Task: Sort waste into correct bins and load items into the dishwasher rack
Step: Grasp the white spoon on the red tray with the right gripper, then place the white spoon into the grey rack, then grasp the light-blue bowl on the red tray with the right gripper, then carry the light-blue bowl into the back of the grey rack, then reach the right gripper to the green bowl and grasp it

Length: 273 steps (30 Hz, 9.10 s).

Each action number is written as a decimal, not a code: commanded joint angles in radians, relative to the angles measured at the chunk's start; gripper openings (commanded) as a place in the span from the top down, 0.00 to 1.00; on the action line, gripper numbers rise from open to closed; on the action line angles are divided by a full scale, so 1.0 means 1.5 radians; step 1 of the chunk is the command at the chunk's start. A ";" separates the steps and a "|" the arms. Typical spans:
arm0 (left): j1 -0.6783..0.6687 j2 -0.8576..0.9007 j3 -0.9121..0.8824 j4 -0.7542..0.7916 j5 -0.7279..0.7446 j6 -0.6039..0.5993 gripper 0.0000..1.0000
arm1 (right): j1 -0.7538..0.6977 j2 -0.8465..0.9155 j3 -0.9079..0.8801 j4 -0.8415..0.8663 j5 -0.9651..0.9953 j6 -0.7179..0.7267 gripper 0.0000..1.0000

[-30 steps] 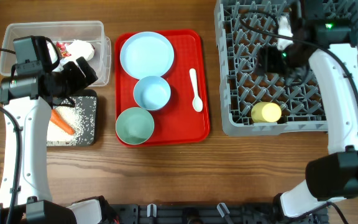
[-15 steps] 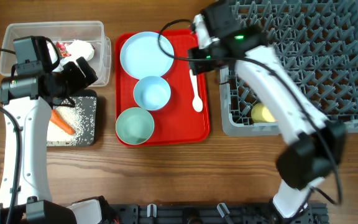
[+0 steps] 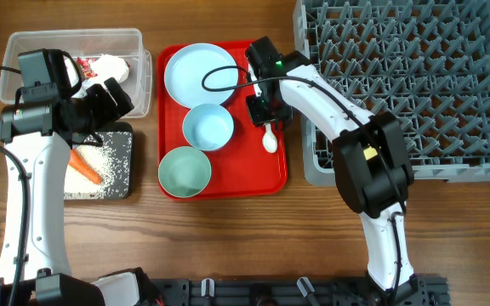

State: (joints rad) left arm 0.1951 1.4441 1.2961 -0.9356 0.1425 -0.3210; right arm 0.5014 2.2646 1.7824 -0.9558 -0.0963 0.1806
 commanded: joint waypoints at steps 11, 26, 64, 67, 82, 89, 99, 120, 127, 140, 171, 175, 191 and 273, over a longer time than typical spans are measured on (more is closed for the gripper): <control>0.004 0.006 0.004 0.002 -0.006 -0.006 0.00 | -0.001 0.035 -0.006 -0.004 0.054 0.037 0.76; 0.004 0.006 0.004 0.002 -0.006 -0.006 0.00 | -0.001 0.032 0.007 -0.025 0.032 0.036 0.96; 0.004 0.006 0.004 0.002 -0.006 -0.006 0.00 | -0.146 -0.299 -0.230 0.025 0.063 -0.066 0.84; 0.004 0.006 0.004 0.002 -0.006 -0.006 0.00 | -0.146 -0.299 -0.234 0.027 0.063 -0.066 0.47; 0.004 0.006 0.004 0.002 -0.006 -0.006 0.00 | -0.125 -0.332 -0.057 -0.034 -0.080 -0.066 0.44; 0.004 0.006 0.004 0.002 -0.006 -0.006 0.00 | -0.040 -0.322 -0.040 0.012 -0.087 0.030 0.44; 0.003 0.006 0.004 -0.020 0.002 -0.006 0.00 | 0.038 -0.213 -0.052 0.057 -0.113 0.141 0.51; 0.003 0.006 0.004 -0.020 0.014 -0.006 0.00 | 0.085 -0.042 -0.053 0.084 -0.116 0.231 0.72; 0.004 0.006 0.004 -0.020 0.014 -0.006 0.00 | 0.091 -0.032 -0.053 0.093 -0.113 0.244 0.78; 0.004 0.006 0.004 -0.020 0.014 -0.006 0.00 | 0.074 -0.065 -0.053 0.074 -0.104 0.212 0.96; 0.004 0.006 0.004 -0.020 0.014 -0.006 0.00 | -0.066 -0.141 -0.053 0.579 0.925 -0.415 0.96; 0.004 0.006 0.004 -0.020 0.014 -0.006 0.00 | -0.066 -0.076 -0.053 0.695 0.949 -0.565 0.96; 0.004 0.006 0.004 -0.020 0.014 -0.006 0.00 | -0.068 -0.009 -0.053 0.689 0.952 -0.529 0.96; 0.004 0.006 0.004 -0.020 0.014 -0.006 0.00 | 0.136 -0.125 -0.142 0.194 -0.257 0.253 0.24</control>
State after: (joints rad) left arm 0.1951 1.4441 1.2961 -0.9661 0.1543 -0.3210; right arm 0.6449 2.0441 1.6398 -0.6743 -0.4248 0.4095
